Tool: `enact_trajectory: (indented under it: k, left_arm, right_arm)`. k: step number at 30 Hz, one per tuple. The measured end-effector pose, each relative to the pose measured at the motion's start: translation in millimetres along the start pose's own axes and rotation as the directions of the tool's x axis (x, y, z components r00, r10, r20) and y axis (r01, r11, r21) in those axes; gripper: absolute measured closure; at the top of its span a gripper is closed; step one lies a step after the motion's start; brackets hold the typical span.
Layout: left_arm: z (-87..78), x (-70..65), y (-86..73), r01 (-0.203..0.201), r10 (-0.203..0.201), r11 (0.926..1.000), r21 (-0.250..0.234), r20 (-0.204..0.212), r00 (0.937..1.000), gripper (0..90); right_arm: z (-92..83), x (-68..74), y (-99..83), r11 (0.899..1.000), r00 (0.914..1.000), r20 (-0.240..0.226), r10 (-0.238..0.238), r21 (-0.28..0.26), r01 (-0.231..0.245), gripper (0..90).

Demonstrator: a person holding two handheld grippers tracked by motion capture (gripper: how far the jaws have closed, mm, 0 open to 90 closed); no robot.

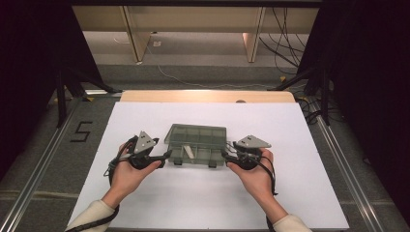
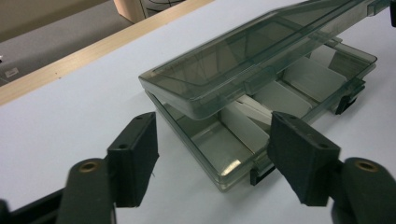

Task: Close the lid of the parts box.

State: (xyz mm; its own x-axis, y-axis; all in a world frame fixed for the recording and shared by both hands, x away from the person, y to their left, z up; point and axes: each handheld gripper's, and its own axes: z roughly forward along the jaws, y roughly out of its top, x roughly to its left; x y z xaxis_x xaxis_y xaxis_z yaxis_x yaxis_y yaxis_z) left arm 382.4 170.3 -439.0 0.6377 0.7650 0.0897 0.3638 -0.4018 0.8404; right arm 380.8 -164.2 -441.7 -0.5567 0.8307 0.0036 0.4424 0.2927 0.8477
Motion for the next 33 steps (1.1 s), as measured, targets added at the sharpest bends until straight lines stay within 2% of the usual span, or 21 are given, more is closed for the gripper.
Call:
enact_trajectory:
  k: [3,4,6,7,8,12,15,18,20,23,26,28,29,30,32,33]
  left_arm:
    - [-1.4,-0.4,-0.7,-0.008,0.008,0.9997,0.021,0.003,1.0,30.2]
    - [-1.8,-1.0,-1.0,-0.007,0.007,0.9997,0.024,0.001,1.0,29.8]
    - [-3.2,-1.9,-1.1,-0.005,0.005,0.9997,0.022,-0.004,1.0,29.3]
    - [-4.4,-1.0,-0.6,-0.016,0.016,0.9996,0.025,0.006,0.9998,29.1]
    - [-4.7,-2.0,-0.8,-0.005,0.005,0.9998,0.018,0.001,1.0,29.1]
    - [-8.0,-1.5,0.4,-0.006,0.006,0.9999,0.013,0.01,0.9999,29.7]
    - [-9.5,-2.3,1.9,0.01,-0.01,0.9998,-0.014,0.004,0.9999,34.2]
    - [-11.7,-2.5,3.3,0.01,-0.009,0.9993,-0.035,0.01,0.9999,42.1]
    - [-12.7,-2.2,3.3,0.002,-0.001,0.9993,-0.039,0.018,0.9998,47.5]
    - [-14.6,-2.5,4.2,0.0,0.001,0.9988,-0.049,0.009,1.0,58.9]
    - [-15.4,-2.9,6.8,0.023,-0.023,0.999,-0.037,0.006,0.9997,72.7]
    - [-13.7,-3.7,8.0,0.039,-0.039,0.9988,-0.028,0.01,0.9992,80.0]
    - [-12.0,-4.6,9.2,0.047,-0.047,0.9987,-0.016,0.01,0.9988,83.1]
    - [-12.1,-4.1,10.1,0.036,-0.036,0.9993,0.0,0.007,0.9993,86.3]
    - [-8.6,-7.2,12.9,0.063,-0.063,0.998,-0.006,0.019,0.9978,89.5]
    - [-8.6,-6.5,14.1,0.048,-0.049,0.9988,0.007,0.029,0.9984,89.6]
  right_arm:
    - [-0.4,1.2,-1.6,1.0,0.9996,-0.028,0.011,0.006,-0.011,44.3]
    - [-1.2,0.3,-1.9,1.0,0.9998,-0.018,-0.001,0.004,0.001,44.3]
    - [-2.6,0.3,-2.1,1.0,0.9997,-0.025,-0.001,0.007,0.001,44.4]
    - [-3.3,0.6,-2.1,1.0,0.9994,-0.034,0.004,0.011,-0.004,44.6]
    - [-3.8,1.0,-2.1,1.0,0.9991,-0.041,0.011,0.007,-0.01,44.7]
    - [-5.1,0.5,-1.9,1.0,0.9994,-0.034,0.002,-0.009,-0.003,47.1]
    - [-5.9,0.7,-0.6,1.0,0.9996,-0.028,-0.005,-0.024,0.004,50.3]
    - [-6.8,2.1,0.2,1.0,0.9995,-0.029,-0.011,-0.025,0.011,54.5]
    - [-6.6,3.4,0.5,0.999,0.9985,-0.054,-0.011,-0.035,0.009,58.5]
    - [-8.8,4.3,2.3,0.999,0.9985,-0.048,-0.025,-0.04,0.023,64.8]
    - [-8.7,5.1,4.0,0.997,0.998,-0.05,-0.037,-0.066,0.034,74.2]
    - [-9.3,6.1,5.4,0.998,0.9974,-0.05,-0.052,-0.045,0.049,80.5]
    - [-8.9,7.3,5.9,0.998,0.9976,-0.053,-0.045,-0.045,0.043,82.8]
    - [-7.8,8.3,6.7,0.998,0.9973,-0.052,-0.053,-0.043,0.051,85.1]
    - [-6.0,11.1,8.0,0.998,0.9965,-0.059,-0.059,-0.041,0.057,88.3]
    - [-5.0,12.4,8.6,0.997,0.9959,-0.064,-0.064,-0.038,0.061,89.6]
